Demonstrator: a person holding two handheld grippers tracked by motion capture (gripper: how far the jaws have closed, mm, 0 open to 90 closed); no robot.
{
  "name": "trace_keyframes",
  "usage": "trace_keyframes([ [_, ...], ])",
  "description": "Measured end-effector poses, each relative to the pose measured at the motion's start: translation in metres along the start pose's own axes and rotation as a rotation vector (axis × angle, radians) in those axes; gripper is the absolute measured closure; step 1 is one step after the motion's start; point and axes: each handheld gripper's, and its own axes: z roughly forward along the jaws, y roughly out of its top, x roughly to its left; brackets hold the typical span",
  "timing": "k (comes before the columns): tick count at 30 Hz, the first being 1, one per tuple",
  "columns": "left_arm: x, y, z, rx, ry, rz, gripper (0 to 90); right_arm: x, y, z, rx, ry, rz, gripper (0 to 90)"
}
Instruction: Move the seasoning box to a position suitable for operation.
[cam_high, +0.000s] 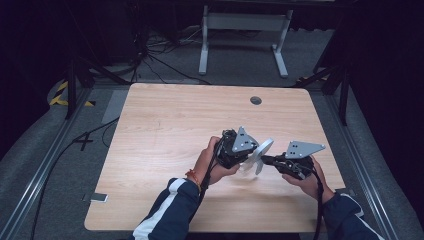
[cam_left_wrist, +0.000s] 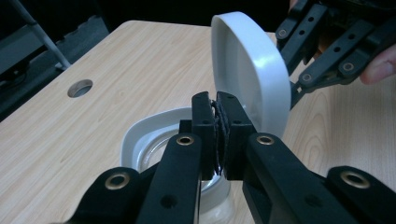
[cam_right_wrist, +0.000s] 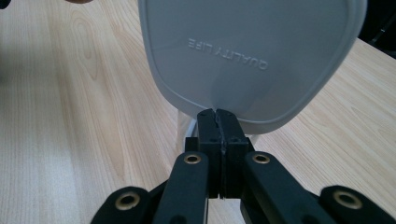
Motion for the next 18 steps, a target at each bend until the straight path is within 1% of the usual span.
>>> trace_keyframes([
  [1, -0.001, 0.0, 0.0, 0.002, -0.007, -0.002, 87.0, -0.001, 0.0, 0.0, -0.001, 0.0, 0.001, 90.0],
  [2, -0.002, 0.0, 0.001, -0.003, -0.004, -0.004, 87.2, -0.001, 0.0, 0.0, 0.0, 0.0, 0.002, 90.0],
  [5, -0.002, 0.001, 0.001, 0.006, -0.001, 0.01, 87.4, -0.001, -0.001, 0.0, 0.002, 0.001, 0.001, 90.0],
  [7, -0.002, 0.002, 0.0, 0.008, 0.002, 0.002, 86.1, -0.001, -0.001, 0.0, 0.001, -0.001, -0.001, 90.0],
  [10, 0.003, 0.001, -0.003, 0.007, 0.016, -0.003, 85.3, 0.0, 0.0, -0.001, 0.001, 0.004, -0.007, 90.0],
  [11, 0.003, 0.001, -0.005, 0.009, 0.02, -0.012, 85.3, 0.001, 0.0, -0.002, 0.002, 0.006, -0.008, 90.0],
  [13, 0.009, 0.001, -0.008, 0.011, 0.028, -0.007, 85.4, 0.001, 0.001, -0.002, 0.002, 0.006, -0.009, 90.0],
  [14, 0.01, 0.001, -0.009, 0.012, 0.027, -0.024, 86.0, 0.0, 0.001, -0.001, 0.003, 0.006, -0.01, 90.0],
  [16, 0.013, 0.002, -0.009, 0.015, 0.038, -0.011, 86.1, 0.0, 0.001, -0.001, 0.007, 0.005, -0.012, 90.0],
  [17, 0.013, 0.002, -0.009, 0.01, 0.038, -0.016, 86.0, 0.0, 0.001, -0.001, 0.008, 0.005, -0.01, 90.0],
  [18, 0.013, 0.002, -0.01, 0.009, 0.037, -0.011, 86.0, 0.0, 0.002, -0.001, 0.009, 0.004, -0.01, 90.0],
])
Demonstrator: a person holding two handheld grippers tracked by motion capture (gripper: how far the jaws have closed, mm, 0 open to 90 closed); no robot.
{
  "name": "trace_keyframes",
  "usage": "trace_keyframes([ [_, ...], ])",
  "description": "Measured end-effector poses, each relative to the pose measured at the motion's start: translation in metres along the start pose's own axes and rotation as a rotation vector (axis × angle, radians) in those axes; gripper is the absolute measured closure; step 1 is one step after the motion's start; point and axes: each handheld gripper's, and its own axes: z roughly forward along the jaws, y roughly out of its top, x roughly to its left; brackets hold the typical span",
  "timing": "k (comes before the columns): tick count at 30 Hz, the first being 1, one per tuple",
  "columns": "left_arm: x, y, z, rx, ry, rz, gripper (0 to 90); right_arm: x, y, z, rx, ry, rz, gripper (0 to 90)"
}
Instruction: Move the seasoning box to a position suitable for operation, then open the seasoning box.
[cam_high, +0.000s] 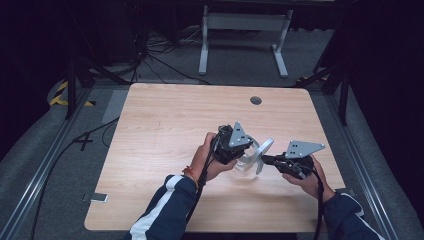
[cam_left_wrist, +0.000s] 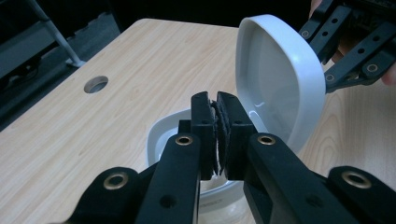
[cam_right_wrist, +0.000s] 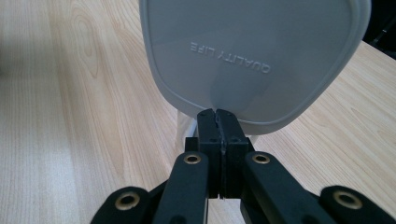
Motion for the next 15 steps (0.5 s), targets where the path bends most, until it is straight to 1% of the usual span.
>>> trace_keyframes([
  [1, -0.001, 0.0, -0.001, 0.013, 0.005, 0.005, 86.1, 0.0, 0.0, 0.0, 0.002, -0.003, -0.002, 90.0],
  [2, 0.0, -0.001, -0.001, 0.01, 0.015, 0.013, 86.1, 0.001, 0.0, -0.001, 0.0, -0.004, -0.003, 90.0],
  [3, 0.0, -0.002, -0.003, 0.011, 0.01, 0.005, 86.1, 0.001, 0.0, -0.002, 0.0, -0.005, -0.003, 90.0],
  [4, 0.001, -0.003, -0.005, 0.004, 0.017, 0.002, 86.1, 0.001, 0.0, -0.002, -0.001, -0.006, -0.004, 90.0],
  [6, 0.002, -0.005, -0.008, 0.005, 0.025, -0.005, 86.2, 0.001, 0.0, -0.003, -0.001, -0.006, -0.005, 90.0],
  [7, 0.004, -0.006, -0.01, 0.006, 0.027, -0.001, 86.2, 0.001, 0.0, -0.003, -0.001, -0.008, -0.008, 90.0],
  [8, 0.005, -0.008, -0.011, 0.01, 0.029, -0.006, 86.2, 0.001, 0.0, -0.003, -0.001, -0.009, -0.008, 90.0],
  [9, 0.007, -0.01, -0.013, 0.015, 0.041, -0.005, 86.2, 0.0, 0.0, -0.003, -0.002, -0.009, -0.006, 90.0],
  [11, 0.012, -0.015, -0.018, 0.022, 0.05, -0.016, 86.2, 0.0, 0.0, -0.004, -0.002, -0.006, -0.003, 90.0],
  [12, 0.015, -0.018, -0.021, 0.031, 0.064, -0.018, 86.1, 0.0, 0.0, -0.005, 0.0, -0.007, -0.004, 90.0],
  [14, 0.017, -0.02, -0.024, 0.036, 0.068, -0.018, 85.9, 0.0, 0.0, -0.007, 0.0, -0.011, -0.004, 90.0],
  [15, 0.02, -0.024, -0.028, 0.037, 0.08, -0.029, 85.9, 0.0, 0.0, -0.007, 0.0, -0.011, -0.004, 90.0],
])
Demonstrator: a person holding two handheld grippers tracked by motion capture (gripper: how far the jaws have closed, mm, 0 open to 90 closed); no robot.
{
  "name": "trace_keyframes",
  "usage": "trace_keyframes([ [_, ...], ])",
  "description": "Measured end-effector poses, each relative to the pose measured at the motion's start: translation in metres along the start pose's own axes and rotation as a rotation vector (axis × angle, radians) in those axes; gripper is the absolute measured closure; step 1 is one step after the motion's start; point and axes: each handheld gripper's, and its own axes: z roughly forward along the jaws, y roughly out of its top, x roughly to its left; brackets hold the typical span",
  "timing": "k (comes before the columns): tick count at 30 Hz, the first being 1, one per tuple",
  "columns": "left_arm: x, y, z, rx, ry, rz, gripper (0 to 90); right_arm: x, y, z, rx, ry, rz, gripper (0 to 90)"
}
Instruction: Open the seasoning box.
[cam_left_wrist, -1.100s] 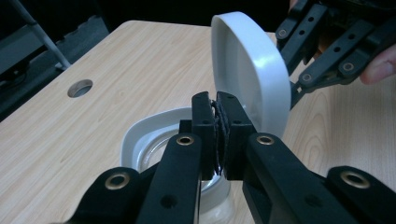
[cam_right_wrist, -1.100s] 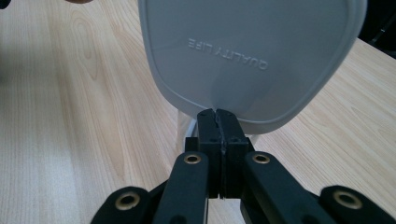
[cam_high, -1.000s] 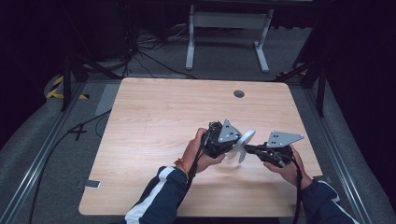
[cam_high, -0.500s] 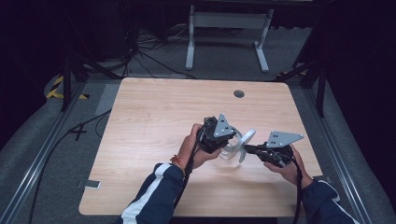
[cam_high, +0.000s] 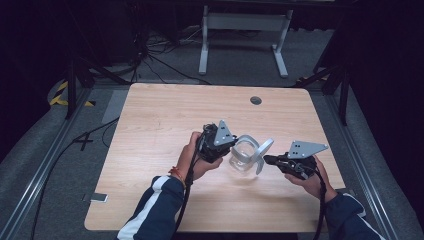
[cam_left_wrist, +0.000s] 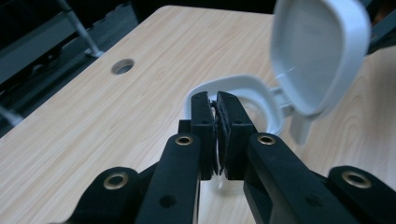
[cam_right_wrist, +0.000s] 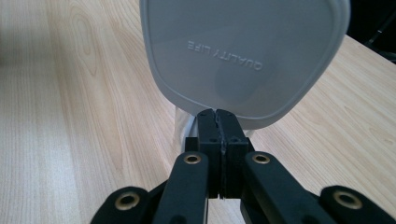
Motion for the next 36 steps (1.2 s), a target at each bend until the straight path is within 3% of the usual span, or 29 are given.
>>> trace_keyframes([
  [9, 0.015, -0.033, -0.026, 0.059, 0.069, -0.033, 84.5, -0.002, 0.001, -0.008, -0.008, -0.017, -0.012, 90.0],
  [22, 0.037, -0.079, -0.068, 0.146, 0.163, -0.098, 83.2, 0.001, -0.006, -0.024, 0.036, -0.058, -0.027, 90.0],
  [26, 0.038, -0.095, -0.075, 0.161, 0.176, -0.133, 82.6, 0.001, -0.013, -0.031, 0.05, -0.073, -0.025, 90.0],
  [28, 0.039, -0.099, -0.077, 0.178, 0.18, -0.124, 82.3, 0.0, -0.018, -0.034, 0.052, -0.077, -0.015, 90.0],
  [36, 0.04, -0.129, -0.086, 0.214, 0.209, -0.165, 81.6, -0.003, -0.035, -0.043, 0.088, -0.1, -0.007, 89.9],
])
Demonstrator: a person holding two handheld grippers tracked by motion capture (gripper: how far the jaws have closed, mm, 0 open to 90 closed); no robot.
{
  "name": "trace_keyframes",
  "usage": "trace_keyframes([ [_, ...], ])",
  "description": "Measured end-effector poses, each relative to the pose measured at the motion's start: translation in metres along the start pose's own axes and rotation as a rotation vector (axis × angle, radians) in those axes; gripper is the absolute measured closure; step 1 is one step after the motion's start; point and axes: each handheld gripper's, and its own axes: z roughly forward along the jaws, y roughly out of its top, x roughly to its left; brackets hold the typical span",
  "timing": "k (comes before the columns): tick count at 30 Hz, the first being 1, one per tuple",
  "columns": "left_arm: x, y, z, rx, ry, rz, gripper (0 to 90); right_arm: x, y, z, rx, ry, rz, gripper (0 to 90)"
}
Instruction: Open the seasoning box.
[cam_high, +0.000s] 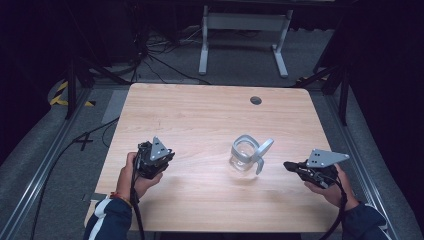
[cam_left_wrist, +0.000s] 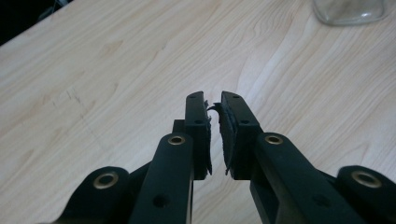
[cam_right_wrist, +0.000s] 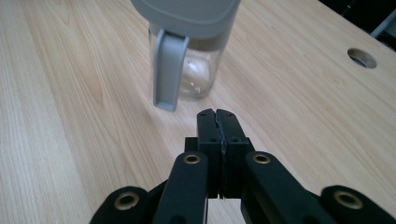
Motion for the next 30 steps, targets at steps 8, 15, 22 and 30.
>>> trace_keyframes([
  [8, 0.01, -0.026, -0.005, 0.043, 0.01, -0.032, 80.4, -0.004, -0.024, -0.007, 0.037, -0.017, 0.033, 89.8],
  [15, 0.016, -0.047, -0.006, 0.073, 0.008, -0.052, 79.4, -0.008, -0.046, -0.012, 0.07, -0.042, 0.071, 89.4],
  [22, 0.018, -0.062, -0.007, 0.1, 0.004, -0.059, 77.8, -0.011, -0.068, -0.019, 0.063, -0.062, 0.102, 87.5],
  [30, 0.021, -0.076, -0.007, 0.106, -0.016, -0.064, 74.6, -0.013, -0.09, -0.026, 0.045, -0.084, 0.152, 85.3],
])
